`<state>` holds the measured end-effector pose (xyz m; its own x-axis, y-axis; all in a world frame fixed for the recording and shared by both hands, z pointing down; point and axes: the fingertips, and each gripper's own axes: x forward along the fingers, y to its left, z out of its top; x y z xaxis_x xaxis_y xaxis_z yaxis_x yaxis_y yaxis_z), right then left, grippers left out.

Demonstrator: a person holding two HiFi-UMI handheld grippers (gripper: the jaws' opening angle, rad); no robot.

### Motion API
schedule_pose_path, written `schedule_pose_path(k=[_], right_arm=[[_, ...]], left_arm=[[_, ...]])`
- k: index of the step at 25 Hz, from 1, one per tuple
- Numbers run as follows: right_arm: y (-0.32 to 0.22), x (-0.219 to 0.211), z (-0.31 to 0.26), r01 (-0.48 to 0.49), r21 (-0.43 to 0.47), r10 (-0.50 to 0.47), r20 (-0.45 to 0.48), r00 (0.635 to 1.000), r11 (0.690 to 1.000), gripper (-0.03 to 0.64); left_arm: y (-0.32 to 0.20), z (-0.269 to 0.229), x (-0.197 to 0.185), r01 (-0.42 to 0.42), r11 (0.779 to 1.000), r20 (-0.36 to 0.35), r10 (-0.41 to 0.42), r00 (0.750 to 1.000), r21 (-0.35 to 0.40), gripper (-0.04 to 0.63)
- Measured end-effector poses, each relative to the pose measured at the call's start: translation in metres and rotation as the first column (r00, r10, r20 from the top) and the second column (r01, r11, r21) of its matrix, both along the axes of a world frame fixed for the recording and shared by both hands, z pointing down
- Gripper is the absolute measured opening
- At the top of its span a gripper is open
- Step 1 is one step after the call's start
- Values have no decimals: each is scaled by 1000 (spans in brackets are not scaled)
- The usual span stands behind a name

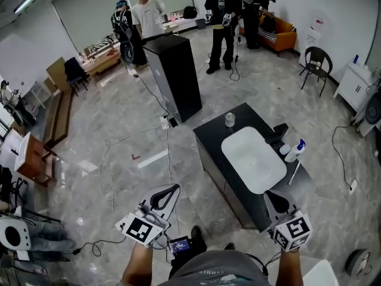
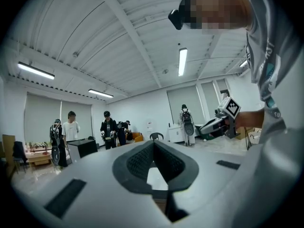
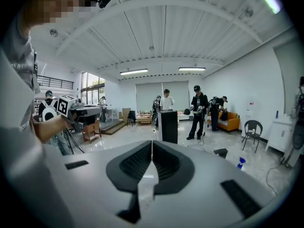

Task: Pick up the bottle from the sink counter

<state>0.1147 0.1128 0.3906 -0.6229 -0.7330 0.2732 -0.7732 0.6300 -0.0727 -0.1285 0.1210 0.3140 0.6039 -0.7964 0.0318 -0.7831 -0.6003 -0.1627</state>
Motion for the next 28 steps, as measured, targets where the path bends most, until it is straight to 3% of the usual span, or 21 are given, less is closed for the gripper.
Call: schedule_pose_path(k=[3,6,10,13,17,28], right_arm=[[-16,-9,-4,-38,7,39,-14,999,999,5],[-30,-21,-6,-79,9,79,-8,997,997,5],[-44,-43,-9,-104,10,104,-26,994,995,5],[-53,-53,-13,-135,16,136,-33,990,991,5],[-62,-62,-15,-170,22,171,-42,984,985,5],[-74,-75,-16,-162,24,163,-68,984,987,5]], left_arm=[[-25,1,-12,-34,999,-3,34,999,2,3],[-46,12,-29,-72,997,47,72,996,-4,3],[-69,7,-45,-105,994,-20,105,994,-2,3],[-82,15,-64,-128,992,19,128,992,-7,3],[-91,8,-74,-153,988,-40,153,987,5,3],[-102,39,-96,-154,987,5,154,988,-47,3]])
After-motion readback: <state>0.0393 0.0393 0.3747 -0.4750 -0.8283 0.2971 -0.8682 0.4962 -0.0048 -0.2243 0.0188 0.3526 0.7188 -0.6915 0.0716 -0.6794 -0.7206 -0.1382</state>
